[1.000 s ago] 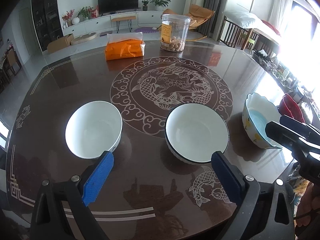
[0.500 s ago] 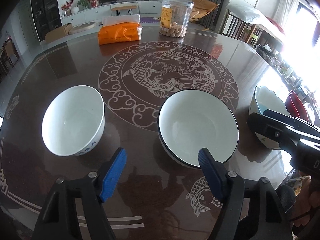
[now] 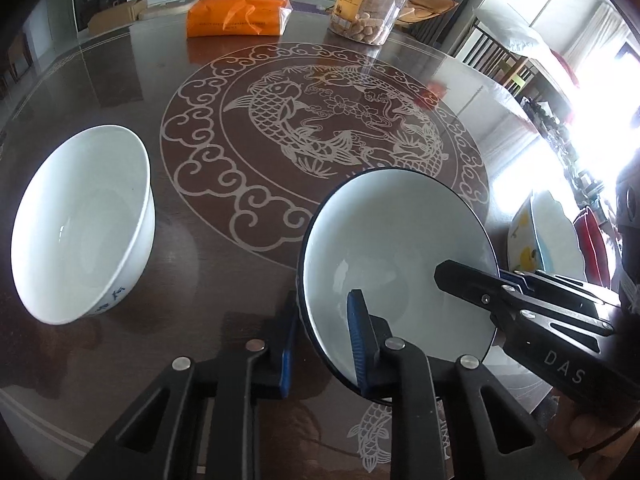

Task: Organize plates and bowls
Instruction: 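Lower both tools and close them on the black-rimmed white bowl's rim, then carry the black-rimmed bowl with both tools over the blue scalloped bowl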

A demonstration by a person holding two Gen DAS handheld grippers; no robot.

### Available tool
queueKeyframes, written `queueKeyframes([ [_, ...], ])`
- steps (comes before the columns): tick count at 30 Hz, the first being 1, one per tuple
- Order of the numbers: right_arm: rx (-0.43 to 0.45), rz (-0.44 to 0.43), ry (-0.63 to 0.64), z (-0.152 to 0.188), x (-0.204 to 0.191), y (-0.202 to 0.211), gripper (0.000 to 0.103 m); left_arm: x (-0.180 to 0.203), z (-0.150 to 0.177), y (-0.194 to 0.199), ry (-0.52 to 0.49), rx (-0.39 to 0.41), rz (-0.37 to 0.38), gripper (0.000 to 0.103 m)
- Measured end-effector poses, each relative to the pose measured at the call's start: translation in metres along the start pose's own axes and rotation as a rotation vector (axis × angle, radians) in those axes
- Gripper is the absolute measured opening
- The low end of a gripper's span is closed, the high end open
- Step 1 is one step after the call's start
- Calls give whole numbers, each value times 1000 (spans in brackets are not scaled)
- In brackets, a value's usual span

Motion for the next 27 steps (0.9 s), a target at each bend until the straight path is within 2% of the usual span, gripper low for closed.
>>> queueKeyframes([
  [4,7,11,-4,2,-1,4,15,-2,-1,5,19,-6,5,14],
  [9,70,-13,-20,0,-4,32,12,11,-10,30,-12,43,1,14],
  [13,100,-20,-57,-4,2,54,12,28,-22,48,-30,61,27,14],
  [21,229,28,-105,-3,25,133,12,104,-45,97,-149,165,96,14],
  [27,275,92,-201,8,76,169,12,172,-47,82,-233,154,134,14],
])
Point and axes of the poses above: each gripper's, at about its wrist camera, not at the fingertips, and y roughly against the way its jaws point, x to its right, z to its underside, the point moved 3 cm from there along -y, roughly the way its jaws point, and after that the axes turned 6 degrees about -z, right-handed, at the moved point
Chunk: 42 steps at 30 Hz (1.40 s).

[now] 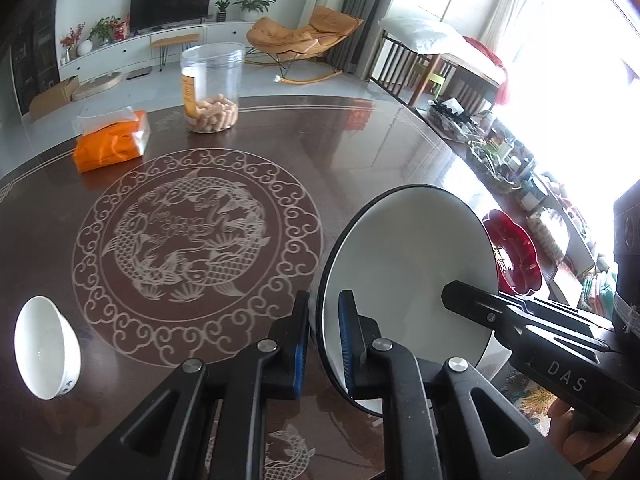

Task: Organize plates and bowls
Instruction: 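Carry the black-rimmed bowl with both tools over the blue scalloped bowl, then lower the black-rimmed bowl into the scalloped bowl and open both tools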

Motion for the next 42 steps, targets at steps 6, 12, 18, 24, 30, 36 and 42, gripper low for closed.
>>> queueKeyframes([
  [6,-49,38,-147,15,70,-16,12,41,8,-59,-64,-75,-14,14],
  [12,-99,68,-208,29,104,-41,12,55,21,-101,-100,-146,-43,14],
  [18,-94,64,-237,30,115,-48,13,62,26,-115,-140,-149,-78,14],
  [24,-61,56,-236,26,120,-49,18,65,21,-121,-154,-112,-132,15],
  [30,14,35,-255,27,122,-40,41,52,12,-95,-105,-43,-132,15],
  [36,209,158,-167,27,92,24,53,19,8,-9,-14,146,-127,18],
  [42,374,206,-10,37,4,82,68,-30,30,85,29,371,-242,93],
])
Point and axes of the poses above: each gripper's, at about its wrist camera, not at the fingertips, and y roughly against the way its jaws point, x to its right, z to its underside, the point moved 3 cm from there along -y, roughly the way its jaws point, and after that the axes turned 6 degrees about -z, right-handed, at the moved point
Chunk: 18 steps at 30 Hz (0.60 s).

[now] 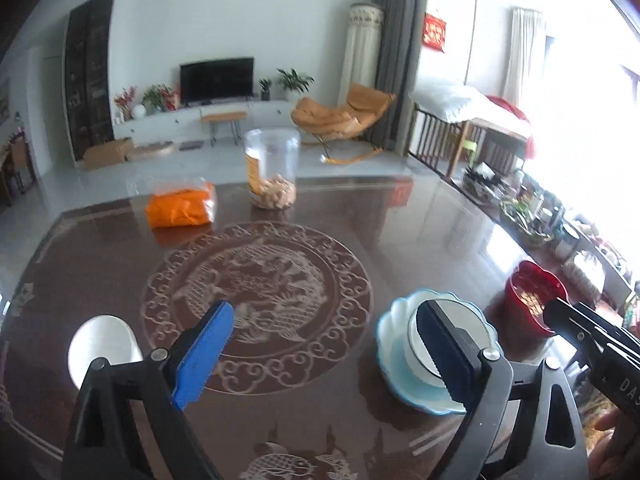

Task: Organize plates and bowls
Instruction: 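Lower the black-rimmed bowl into the scalloped bowl and open both tools, then move both tools over the plain white bowl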

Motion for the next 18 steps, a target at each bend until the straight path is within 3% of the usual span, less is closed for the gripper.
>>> queueKeyframes([
  [2,-3,-43,21,6,-32,4,68,-25,3,18,-29,22,-48,93],
  [7,-66,-148,79,33,-102,-1,68,-98,22,42,-37,-33,-185,93],
  [13,-98,-211,163,51,-159,-6,68,-173,41,66,3,-49,-322,93],
  [18,-78,-220,255,54,-194,1,68,-219,54,77,101,-61,-328,93],
])
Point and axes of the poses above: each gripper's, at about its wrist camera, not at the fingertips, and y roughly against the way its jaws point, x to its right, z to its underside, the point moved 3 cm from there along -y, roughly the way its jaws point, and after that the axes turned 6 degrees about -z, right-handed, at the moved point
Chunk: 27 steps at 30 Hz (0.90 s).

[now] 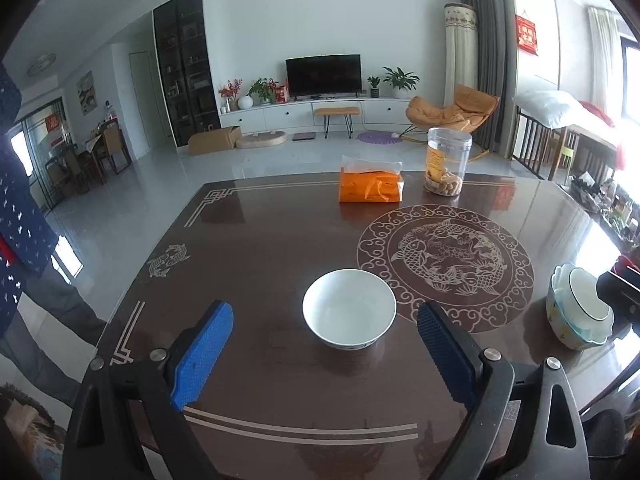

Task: Organize plates and bowls
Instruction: 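Move both tools over the plain white bowl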

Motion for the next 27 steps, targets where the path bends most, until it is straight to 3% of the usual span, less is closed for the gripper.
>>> queueKeyframes([
  [4,6,-20,52,-3,-23,-4,70,-20,-2,-5,57,1,-8,93],
  [13,-58,-59,71,2,-50,-33,72,-36,-5,-16,52,-101,-94,93],
  [19,-90,-68,73,2,-59,-43,72,-46,0,-18,40,-94,-153,93],
  [27,-127,-59,87,9,-65,-48,72,-52,7,-27,49,-131,-130,93],
])
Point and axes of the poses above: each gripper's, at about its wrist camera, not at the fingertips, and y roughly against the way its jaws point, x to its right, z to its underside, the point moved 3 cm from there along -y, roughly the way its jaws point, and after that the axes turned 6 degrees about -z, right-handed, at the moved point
